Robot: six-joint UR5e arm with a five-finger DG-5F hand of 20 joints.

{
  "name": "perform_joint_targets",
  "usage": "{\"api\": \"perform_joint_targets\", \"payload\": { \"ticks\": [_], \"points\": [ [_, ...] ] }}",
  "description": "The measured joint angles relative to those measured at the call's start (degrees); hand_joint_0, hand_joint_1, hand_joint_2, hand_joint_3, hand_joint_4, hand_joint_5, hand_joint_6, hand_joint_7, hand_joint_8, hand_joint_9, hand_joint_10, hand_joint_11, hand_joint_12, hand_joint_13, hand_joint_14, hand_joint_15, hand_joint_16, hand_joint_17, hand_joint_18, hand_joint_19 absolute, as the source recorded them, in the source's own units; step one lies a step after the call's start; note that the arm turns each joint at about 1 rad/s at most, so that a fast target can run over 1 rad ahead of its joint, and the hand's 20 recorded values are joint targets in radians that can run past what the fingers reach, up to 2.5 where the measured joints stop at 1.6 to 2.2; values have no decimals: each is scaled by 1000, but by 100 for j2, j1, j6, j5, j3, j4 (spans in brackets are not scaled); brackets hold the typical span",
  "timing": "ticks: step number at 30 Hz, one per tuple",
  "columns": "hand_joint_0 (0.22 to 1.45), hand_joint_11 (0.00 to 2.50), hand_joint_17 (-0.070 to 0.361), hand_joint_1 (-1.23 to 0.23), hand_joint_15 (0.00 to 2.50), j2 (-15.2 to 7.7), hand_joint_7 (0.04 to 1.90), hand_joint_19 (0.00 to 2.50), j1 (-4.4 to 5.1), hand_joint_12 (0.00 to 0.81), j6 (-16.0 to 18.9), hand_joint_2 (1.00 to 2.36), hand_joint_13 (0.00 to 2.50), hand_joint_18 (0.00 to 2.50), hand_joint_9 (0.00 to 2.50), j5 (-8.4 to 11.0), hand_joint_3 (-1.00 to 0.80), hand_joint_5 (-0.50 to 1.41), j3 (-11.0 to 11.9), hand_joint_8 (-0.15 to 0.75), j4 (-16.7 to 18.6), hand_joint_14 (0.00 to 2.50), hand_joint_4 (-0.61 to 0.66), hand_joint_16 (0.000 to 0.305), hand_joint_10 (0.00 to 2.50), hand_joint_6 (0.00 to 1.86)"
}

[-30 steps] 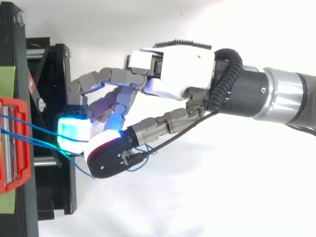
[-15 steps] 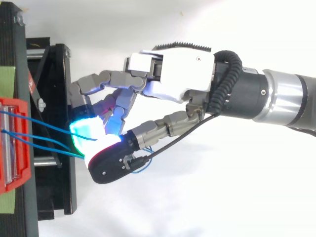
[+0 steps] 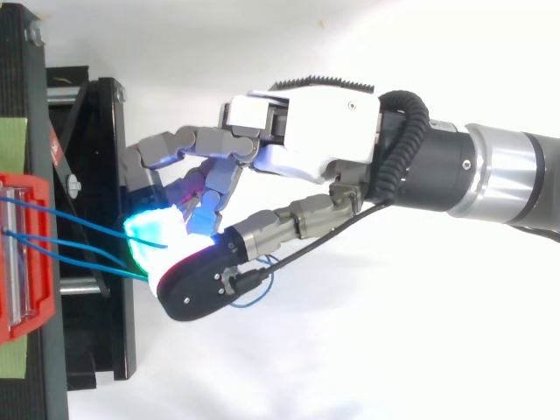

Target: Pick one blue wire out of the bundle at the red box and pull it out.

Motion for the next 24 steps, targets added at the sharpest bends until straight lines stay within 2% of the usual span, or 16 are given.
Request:
{"api": "perform_joint_targets", "payload": {
  "ticks": [7,11,18,22,24],
  "points": [
    [578,382,120,-620,274,0,1482,529,3,371,3,1011,706,677,1321,0,-262,42,0,227,3,10,257,53,17,502],
    [580,408,125,-652,275,1,1606,516,3,385,4,1011,719,706,1335,0,-219,42,0,243,7,10,244,55,16,507],
    [586,409,125,-668,273,0,1516,506,1,384,7,1011,728,712,1342,0,-204,29,0,238,9,9,246,56,16,565],
    [591,429,122,-689,277,0,1564,509,1,381,4,1012,718,704,1323,-1,-188,27,0,244,13,10,209,54,15,558],
    [592,458,122,-691,278,0,1468,507,2,383,3,1013,712,699,1319,1,-175,17,0,250,16,10,171,54,16,626]
  ]
}}
